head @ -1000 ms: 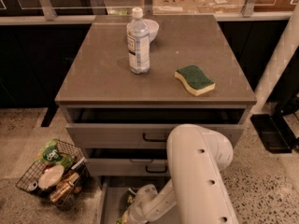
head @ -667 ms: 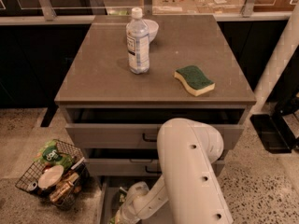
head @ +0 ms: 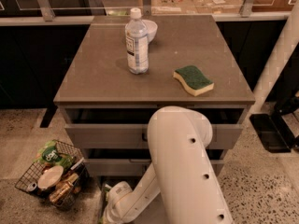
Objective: Pick green jalapeno chip bag from bottom drawer and place on counter
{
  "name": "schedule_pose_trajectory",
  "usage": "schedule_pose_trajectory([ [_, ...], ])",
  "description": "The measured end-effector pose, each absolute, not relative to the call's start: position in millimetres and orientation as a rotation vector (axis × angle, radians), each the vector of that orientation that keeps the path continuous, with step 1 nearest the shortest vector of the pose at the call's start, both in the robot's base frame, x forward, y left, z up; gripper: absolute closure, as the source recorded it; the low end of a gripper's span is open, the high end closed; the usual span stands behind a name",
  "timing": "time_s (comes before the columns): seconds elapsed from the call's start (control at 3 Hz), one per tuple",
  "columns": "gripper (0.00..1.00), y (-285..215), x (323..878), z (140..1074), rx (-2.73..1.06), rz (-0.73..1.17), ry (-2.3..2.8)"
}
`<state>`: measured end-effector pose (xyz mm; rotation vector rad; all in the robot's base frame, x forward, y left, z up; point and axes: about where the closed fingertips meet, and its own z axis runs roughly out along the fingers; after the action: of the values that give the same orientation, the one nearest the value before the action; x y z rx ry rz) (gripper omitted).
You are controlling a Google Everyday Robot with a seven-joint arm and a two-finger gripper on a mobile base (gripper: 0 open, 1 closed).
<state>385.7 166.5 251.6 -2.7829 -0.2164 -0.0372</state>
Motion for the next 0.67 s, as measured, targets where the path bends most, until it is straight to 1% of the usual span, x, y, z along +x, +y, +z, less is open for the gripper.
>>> schedule_pose_trajectory([
  [0.33, 1.0, 176.8, 372.9, 302.2, -2.787, -0.187, -0.254],
  [0.67, 1.0, 164.6, 361.5, 355.5, -2.767, -0.374, -0.214],
])
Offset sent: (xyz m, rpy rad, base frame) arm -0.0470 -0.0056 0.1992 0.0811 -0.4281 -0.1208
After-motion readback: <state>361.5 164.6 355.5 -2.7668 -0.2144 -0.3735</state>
